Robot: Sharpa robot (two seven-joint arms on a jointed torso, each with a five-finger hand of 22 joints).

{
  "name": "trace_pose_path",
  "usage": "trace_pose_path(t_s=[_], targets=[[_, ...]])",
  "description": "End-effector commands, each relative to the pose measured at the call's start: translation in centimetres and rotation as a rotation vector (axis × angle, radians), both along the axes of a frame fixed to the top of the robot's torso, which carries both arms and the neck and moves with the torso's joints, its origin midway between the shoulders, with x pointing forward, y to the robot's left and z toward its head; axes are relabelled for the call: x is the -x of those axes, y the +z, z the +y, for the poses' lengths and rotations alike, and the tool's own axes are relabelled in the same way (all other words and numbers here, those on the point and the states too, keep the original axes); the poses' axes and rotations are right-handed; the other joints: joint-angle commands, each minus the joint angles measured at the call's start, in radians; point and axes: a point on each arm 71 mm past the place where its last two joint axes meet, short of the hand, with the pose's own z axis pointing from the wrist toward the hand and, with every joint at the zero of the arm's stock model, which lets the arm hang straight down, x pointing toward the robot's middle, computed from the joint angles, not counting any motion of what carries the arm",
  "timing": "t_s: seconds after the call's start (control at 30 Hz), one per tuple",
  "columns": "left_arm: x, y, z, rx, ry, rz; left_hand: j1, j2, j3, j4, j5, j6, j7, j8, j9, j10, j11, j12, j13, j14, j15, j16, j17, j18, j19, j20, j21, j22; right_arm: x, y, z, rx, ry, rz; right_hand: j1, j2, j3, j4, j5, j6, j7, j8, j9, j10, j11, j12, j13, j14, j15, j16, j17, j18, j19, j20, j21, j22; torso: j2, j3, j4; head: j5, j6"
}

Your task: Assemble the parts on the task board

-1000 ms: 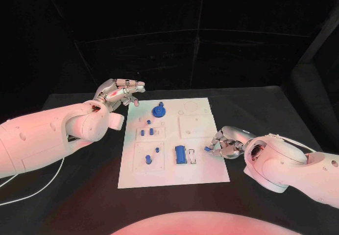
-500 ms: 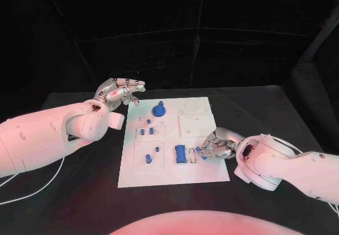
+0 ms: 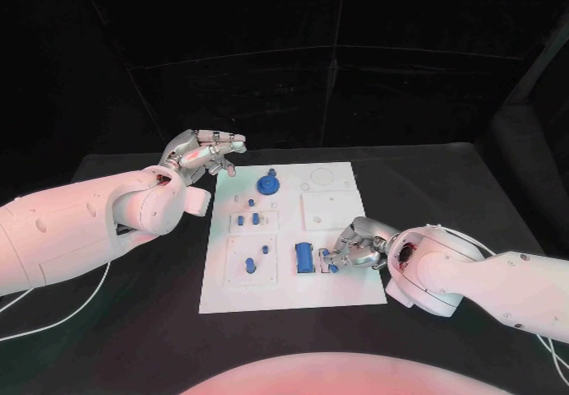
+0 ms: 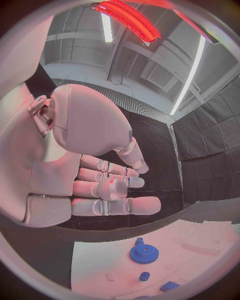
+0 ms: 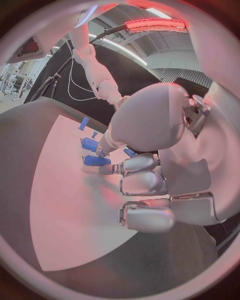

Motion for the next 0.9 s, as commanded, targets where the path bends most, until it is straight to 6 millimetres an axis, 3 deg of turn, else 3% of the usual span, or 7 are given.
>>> trace_pose_path(t_s=[0.03, 0.6, 0.8, 0.9], targets=[[0.04, 0.09, -0.20, 0.008, -0.015, -0.002, 0.000, 0.013, -0.005, 0.001, -0.003, -0.005, -0.001, 0.005, -0.001, -0.008, 0.000, 0.007, 0.001, -0.006, 0.000, -0.002, -0.001, 0.007, -0.003, -0.001, -0.002, -0.001, -0.21, -0.04, 0.09, 0.004, -0.014, -0.001, -0.009, 0.001, -0.004, 0.004, 0.007, 0.022, -0.020, 0.005, 0.001, 0.003, -0.003, -0.001, 0.000, 0.022, -0.007, 0.006, 0.000, -0.016, 0.011, -0.006, 0.004, 0.001, 0.000, 0.0002, -0.0005, 0.001, -0.002], [0.07, 0.10, -0.23, 0.008, -0.016, -0.001, 0.001, 0.014, -0.008, 0.001, -0.003, -0.006, 0.000, 0.006, -0.001, -0.009, 0.001, 0.009, 0.001, -0.006, 0.000, -0.001, -0.002, 0.007, -0.002, -0.001, -0.004, -0.002, -0.69, -0.27, 0.81, 0.008, -0.015, -0.010, -0.027, -0.003, -0.021, 0.011, -0.006, 0.030, -0.023, 0.011, 0.010, 0.006, -0.006, 0.002, 0.004, 0.022, -0.009, 0.006, 0.000, -0.015, 0.011, -0.008, 0.003, -0.001, 0.000, 0.0000, -0.0010, 0.003, -0.009], [0.09, 0.11, -0.17, 0.008, -0.015, -0.001, 0.001, 0.014, -0.008, 0.001, -0.003, -0.006, 0.000, 0.006, -0.001, -0.009, 0.001, 0.009, 0.001, -0.006, 0.000, -0.001, -0.002, 0.007, -0.002, -0.001, -0.004, -0.002, -0.78, -0.33, 0.80, 0.014, -0.020, -0.011, -0.076, -0.016, -0.075, 0.041, -0.004, 0.033, -0.022, 0.014, 0.018, 0.007, -0.005, 0.000, 0.004, 0.021, -0.009, 0.003, -0.004, -0.015, 0.010, -0.009, 0.000, -0.004, -0.001, 0.0001, -0.0012, 0.004, -0.010], [0.09, 0.11, -0.15, 0.008, -0.014, -0.001, 0.001, 0.014, -0.008, 0.001, -0.003, -0.006, 0.000, 0.006, -0.001, -0.009, 0.001, 0.009, 0.001, -0.006, 0.000, -0.001, -0.002, 0.007, -0.002, -0.001, -0.004, -0.002, -0.79, -0.34, 0.81, 0.015, -0.019, -0.010, -0.096, -0.024, -0.109, 0.054, -0.022, 0.033, -0.022, 0.015, 0.022, 0.007, -0.004, -0.001, 0.005, 0.021, -0.009, 0.002, -0.005, -0.015, 0.009, -0.009, -0.001, -0.005, -0.001, 0.0004, -0.0016, 0.004, -0.011]])
